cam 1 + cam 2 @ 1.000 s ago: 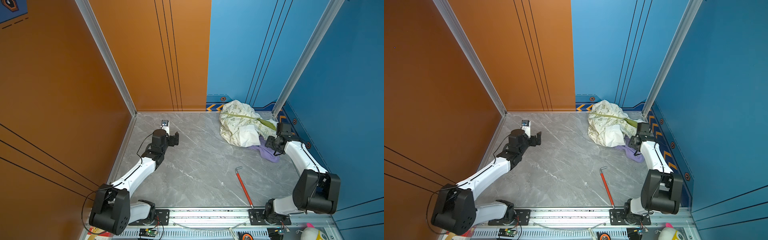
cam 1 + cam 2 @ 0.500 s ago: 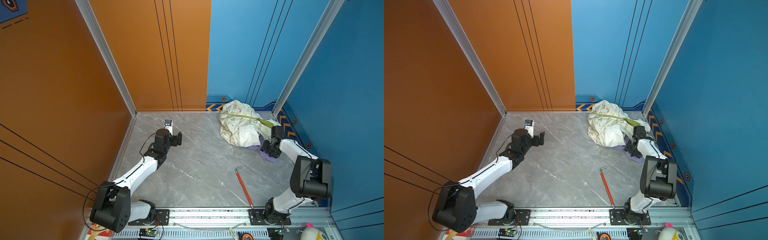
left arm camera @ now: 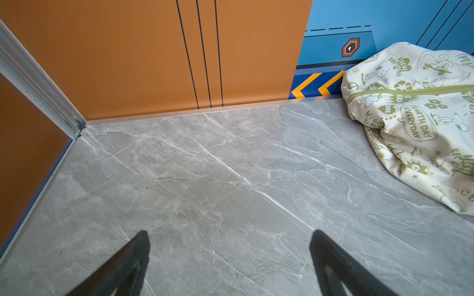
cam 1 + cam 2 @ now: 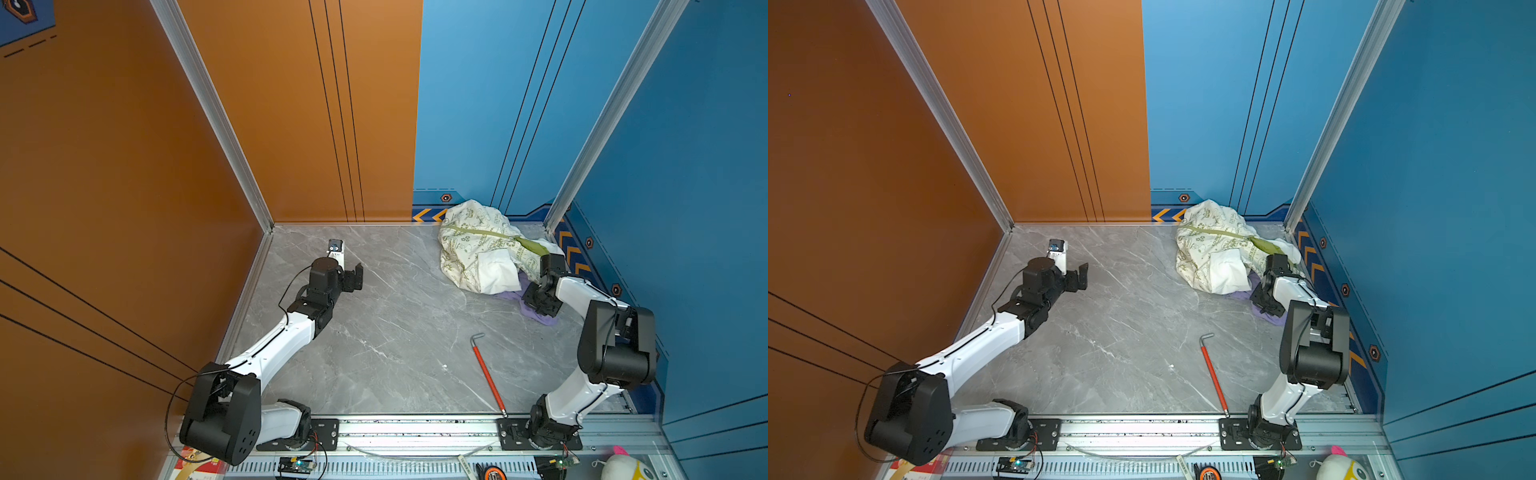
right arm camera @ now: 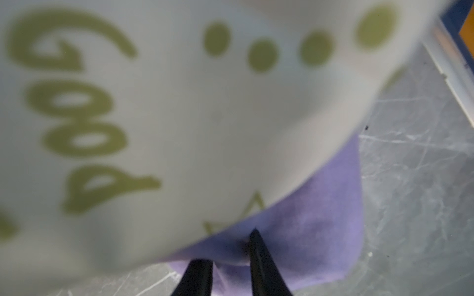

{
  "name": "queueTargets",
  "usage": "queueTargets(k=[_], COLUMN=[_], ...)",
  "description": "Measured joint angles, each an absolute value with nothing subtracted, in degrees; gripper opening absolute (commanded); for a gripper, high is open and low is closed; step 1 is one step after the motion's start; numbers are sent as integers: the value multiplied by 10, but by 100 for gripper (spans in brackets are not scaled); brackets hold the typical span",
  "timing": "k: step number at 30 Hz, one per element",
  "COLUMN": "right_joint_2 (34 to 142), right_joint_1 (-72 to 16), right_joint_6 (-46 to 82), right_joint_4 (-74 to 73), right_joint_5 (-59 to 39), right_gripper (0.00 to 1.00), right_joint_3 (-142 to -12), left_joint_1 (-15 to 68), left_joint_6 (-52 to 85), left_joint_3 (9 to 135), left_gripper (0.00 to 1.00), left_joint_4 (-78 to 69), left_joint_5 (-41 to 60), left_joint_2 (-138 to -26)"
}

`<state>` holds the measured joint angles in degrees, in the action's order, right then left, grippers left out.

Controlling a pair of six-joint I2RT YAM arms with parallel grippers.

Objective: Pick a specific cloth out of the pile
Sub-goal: 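Reach the right gripper to the lavender cloth under the pile and grasp it, then lift the lavender cloth upward out of the pile with the right gripper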

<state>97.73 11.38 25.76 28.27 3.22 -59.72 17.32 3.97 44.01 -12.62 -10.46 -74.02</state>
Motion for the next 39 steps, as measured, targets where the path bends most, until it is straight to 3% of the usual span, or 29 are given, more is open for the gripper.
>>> queueTargets(k=[2, 5, 39], right_joint_2=[978, 978, 811], right_joint_1=[114, 114, 85], right_joint_6=[263, 266, 316], right_joint_4=[282, 279, 263], right_joint_5=[32, 32, 52], right_gripper=[4, 0, 0], right_joint_3=[-597, -597, -668], left_joint_1=[173, 173, 179], left_joint_6=[41, 42, 39], left_joint_3=[440, 440, 475], left_gripper=[98, 98, 98], left_joint_4=[-126, -126, -143], left_joint_5=[-105, -108, -124], left_joint_2=[-739, -738, -757])
